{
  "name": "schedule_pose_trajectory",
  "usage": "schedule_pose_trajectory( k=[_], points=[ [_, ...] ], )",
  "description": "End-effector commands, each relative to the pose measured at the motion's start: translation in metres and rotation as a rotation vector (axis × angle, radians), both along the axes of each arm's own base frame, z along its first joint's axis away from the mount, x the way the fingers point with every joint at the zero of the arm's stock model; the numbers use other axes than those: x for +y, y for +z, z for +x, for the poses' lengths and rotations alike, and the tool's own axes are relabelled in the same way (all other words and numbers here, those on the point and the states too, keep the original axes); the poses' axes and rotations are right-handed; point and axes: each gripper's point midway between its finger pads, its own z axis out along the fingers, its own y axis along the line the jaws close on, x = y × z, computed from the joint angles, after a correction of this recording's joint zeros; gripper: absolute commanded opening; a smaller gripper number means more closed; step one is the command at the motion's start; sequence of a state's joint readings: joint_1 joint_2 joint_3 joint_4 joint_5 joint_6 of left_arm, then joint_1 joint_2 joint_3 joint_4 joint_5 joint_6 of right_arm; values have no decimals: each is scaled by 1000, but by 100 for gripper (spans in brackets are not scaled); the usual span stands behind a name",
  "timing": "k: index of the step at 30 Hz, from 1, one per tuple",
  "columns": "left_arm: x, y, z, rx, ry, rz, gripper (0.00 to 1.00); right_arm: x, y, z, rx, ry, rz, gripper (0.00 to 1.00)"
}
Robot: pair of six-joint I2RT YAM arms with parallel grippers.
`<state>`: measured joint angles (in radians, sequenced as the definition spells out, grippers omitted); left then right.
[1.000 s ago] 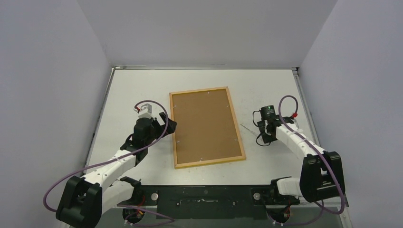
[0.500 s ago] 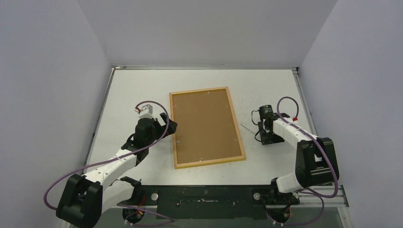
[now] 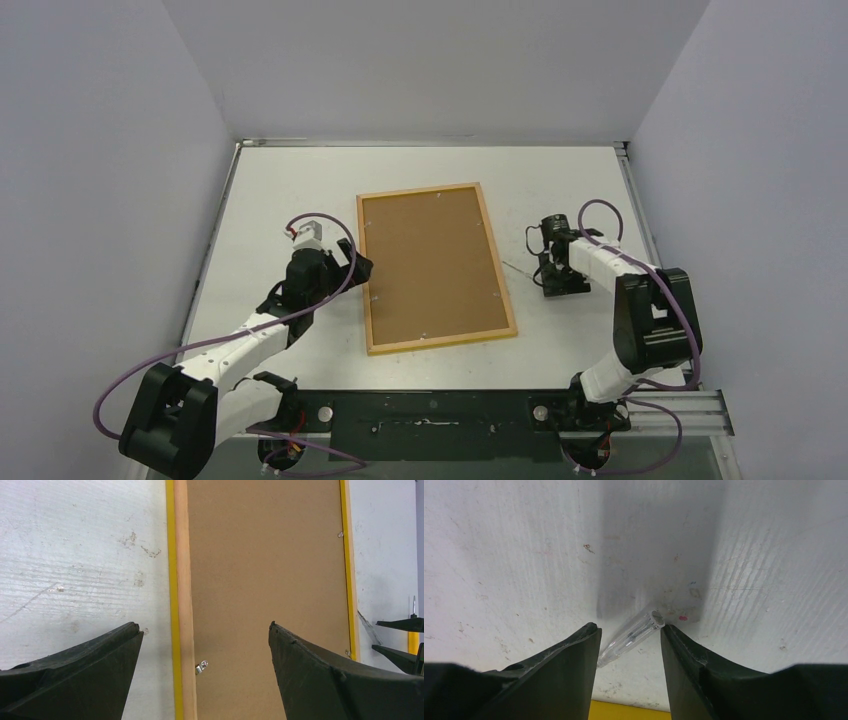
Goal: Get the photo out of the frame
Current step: Pick up the screwdriver from the center of the board.
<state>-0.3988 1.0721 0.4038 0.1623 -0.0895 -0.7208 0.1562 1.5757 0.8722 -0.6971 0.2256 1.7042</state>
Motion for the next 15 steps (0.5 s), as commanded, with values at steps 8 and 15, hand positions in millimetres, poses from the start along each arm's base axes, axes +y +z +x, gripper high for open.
schedule_pose_trajectory(
  k=[8, 15],
  points=[
    [-2, 22, 10, -57, 7, -4, 98, -29, 9, 18, -48, -75, -70, 23],
    [-7, 31, 9, -105, -42, -5, 98, -60, 64, 51, -198, 23, -246, 5]
  ],
)
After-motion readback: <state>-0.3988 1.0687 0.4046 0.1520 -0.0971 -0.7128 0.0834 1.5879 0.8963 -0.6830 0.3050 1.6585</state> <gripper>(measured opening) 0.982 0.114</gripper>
